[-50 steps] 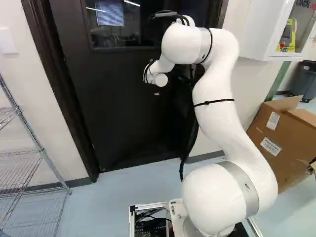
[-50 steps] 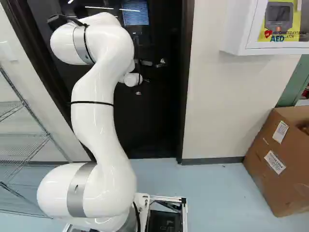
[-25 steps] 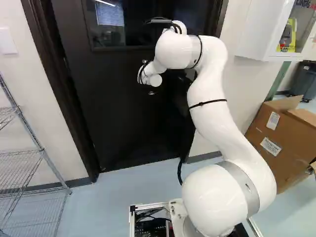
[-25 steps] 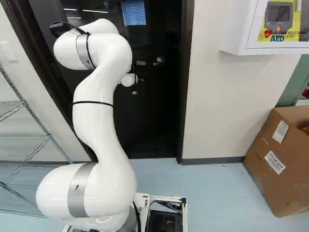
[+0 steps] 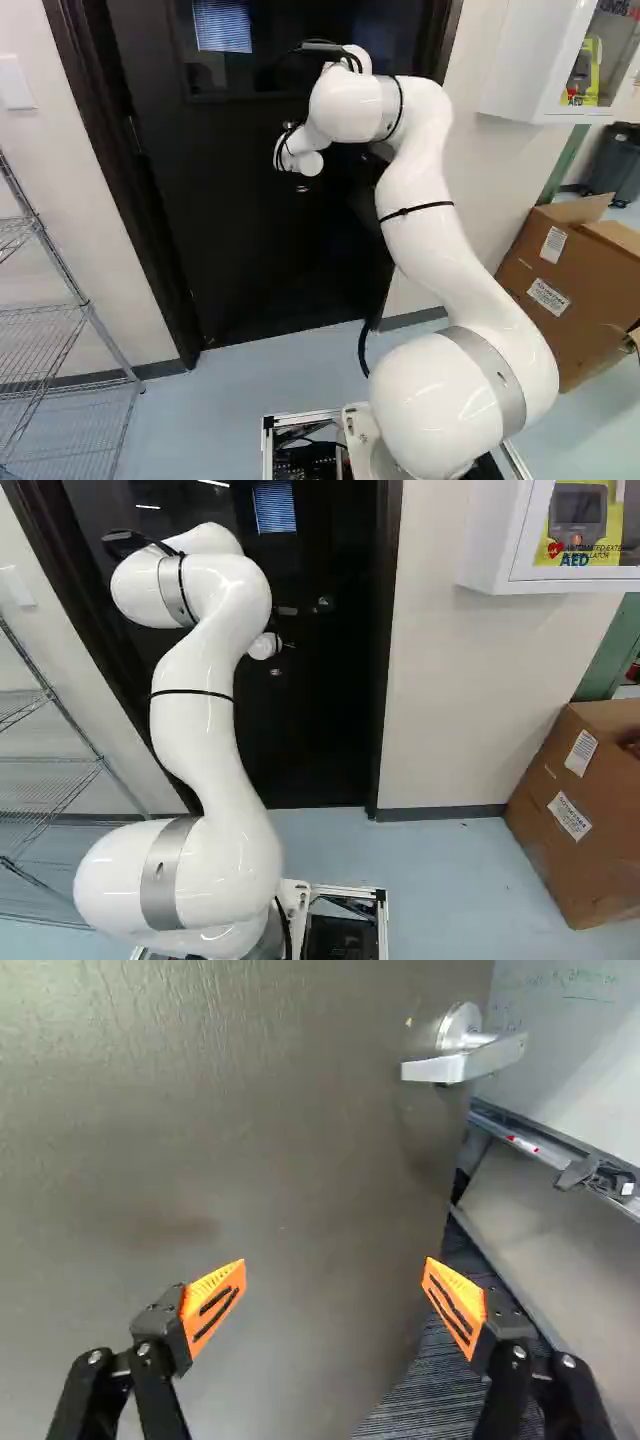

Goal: Open the door and move inside

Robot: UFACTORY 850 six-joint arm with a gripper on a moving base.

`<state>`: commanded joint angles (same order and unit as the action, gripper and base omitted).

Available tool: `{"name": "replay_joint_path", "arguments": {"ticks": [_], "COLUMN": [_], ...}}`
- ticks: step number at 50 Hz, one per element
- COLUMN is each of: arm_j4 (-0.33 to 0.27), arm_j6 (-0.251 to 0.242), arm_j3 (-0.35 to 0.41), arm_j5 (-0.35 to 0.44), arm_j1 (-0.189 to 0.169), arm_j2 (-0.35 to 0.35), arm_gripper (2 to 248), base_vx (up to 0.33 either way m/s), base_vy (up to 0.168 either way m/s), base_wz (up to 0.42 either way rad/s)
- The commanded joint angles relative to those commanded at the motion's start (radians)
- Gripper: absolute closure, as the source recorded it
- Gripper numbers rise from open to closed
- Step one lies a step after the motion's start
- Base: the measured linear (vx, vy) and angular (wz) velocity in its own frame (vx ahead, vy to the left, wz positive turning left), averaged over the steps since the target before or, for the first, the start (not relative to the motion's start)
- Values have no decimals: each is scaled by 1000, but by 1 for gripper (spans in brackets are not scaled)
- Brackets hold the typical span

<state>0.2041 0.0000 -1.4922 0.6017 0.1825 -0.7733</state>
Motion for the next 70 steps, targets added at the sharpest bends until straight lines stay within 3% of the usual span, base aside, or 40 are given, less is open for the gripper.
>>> {"name": "replay_joint_path", "arguments": {"ticks": [37, 70], "arm_j4": [-5, -75], "arm_j6": [0, 0], "arm_j3": [244, 441], "arm_j5": [0, 1], "arm_j1": [-33, -66], "arm_j2": [179, 332], "arm_gripper": [3, 3], "base_vx": [0, 0], "base_vy": [0, 0], "base_wz": [0, 0]}}
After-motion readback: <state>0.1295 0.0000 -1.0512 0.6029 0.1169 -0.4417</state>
